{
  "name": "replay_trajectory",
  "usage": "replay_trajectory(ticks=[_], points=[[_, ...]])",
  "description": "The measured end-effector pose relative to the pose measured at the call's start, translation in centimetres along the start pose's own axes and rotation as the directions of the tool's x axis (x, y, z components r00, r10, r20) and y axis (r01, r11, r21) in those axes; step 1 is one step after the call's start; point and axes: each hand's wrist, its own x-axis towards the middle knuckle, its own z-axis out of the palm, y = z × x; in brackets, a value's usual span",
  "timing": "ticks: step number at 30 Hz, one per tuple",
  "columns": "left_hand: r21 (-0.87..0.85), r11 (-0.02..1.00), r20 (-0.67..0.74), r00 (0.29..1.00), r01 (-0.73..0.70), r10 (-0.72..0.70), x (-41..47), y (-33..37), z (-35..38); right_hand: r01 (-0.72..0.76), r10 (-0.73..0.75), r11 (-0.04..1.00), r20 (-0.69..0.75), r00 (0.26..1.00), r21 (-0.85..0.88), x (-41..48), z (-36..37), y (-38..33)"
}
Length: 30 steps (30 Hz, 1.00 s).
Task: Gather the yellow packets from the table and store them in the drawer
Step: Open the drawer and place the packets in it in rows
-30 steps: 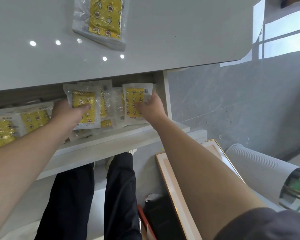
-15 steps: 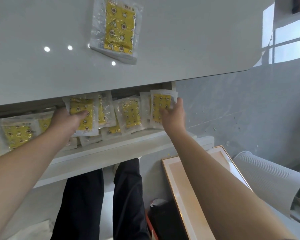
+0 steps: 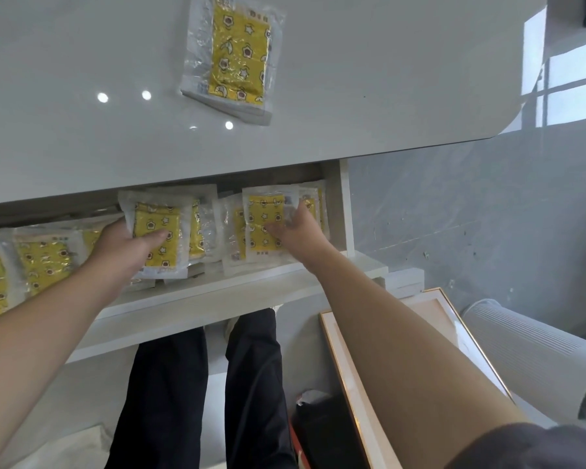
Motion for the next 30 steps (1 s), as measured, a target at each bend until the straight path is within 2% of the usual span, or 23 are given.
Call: replay_trajectory(ticks=[3,8,14,18,22,25,27,30], points=[[0.031,1.000,-0.035,0.999,-0.007,0.008,-0.1,0.0,0.4,0.009,-0.009,0.996,-0.007,1.000,-0.084,0.0,-0.2,-0.1],[0.040,0.999,-0.148,0.989,0.028,-0.022,-0.1,-0.1,-0.1,0.037,-0.032,0.994,0.057,0.998,-0.099,-0.5,-0.4,-0.5],[0.027,0.999,-0.167,0.985,0.043,-0.038,-0.4,-0.1,0.0,0.104,-0.093,0.980,0.072,0.993,-0.171,-0.5,0.1,-0.6],[0.009,0.999,-0.153,0.987,0.051,-0.049,-0.8,0.4,0.4,0.103,-0.121,0.981,-0.100,0.988,-0.166,-0.7,-3.4,-0.2],[0.005,0.999,-0.102,0.993,0.053,-0.053,-1.1,0.6,1.7,-0.031,-0.125,0.897,-0.321,0.939,-0.442,-0.9,-4.7,0.2],[0.049,0.996,-0.088,0.994,0.075,-0.070,-1.5,0.8,2.5,-0.118,-0.171,0.796,-0.408,0.897,-0.594,-1.4,-4.4,-0.3],[0.057,0.995,-0.088,0.993,0.078,-0.073,-1.4,0.7,2.7,-0.091,-0.201,0.824,-0.438,0.876,-0.559,-1.5,-4.4,-0.4],[0.038,0.996,-0.100,0.992,0.078,-0.074,-1.3,0.6,2.9,0.043,-0.143,0.961,-0.357,0.923,-0.274,-1.4,-3.9,-0.9]])
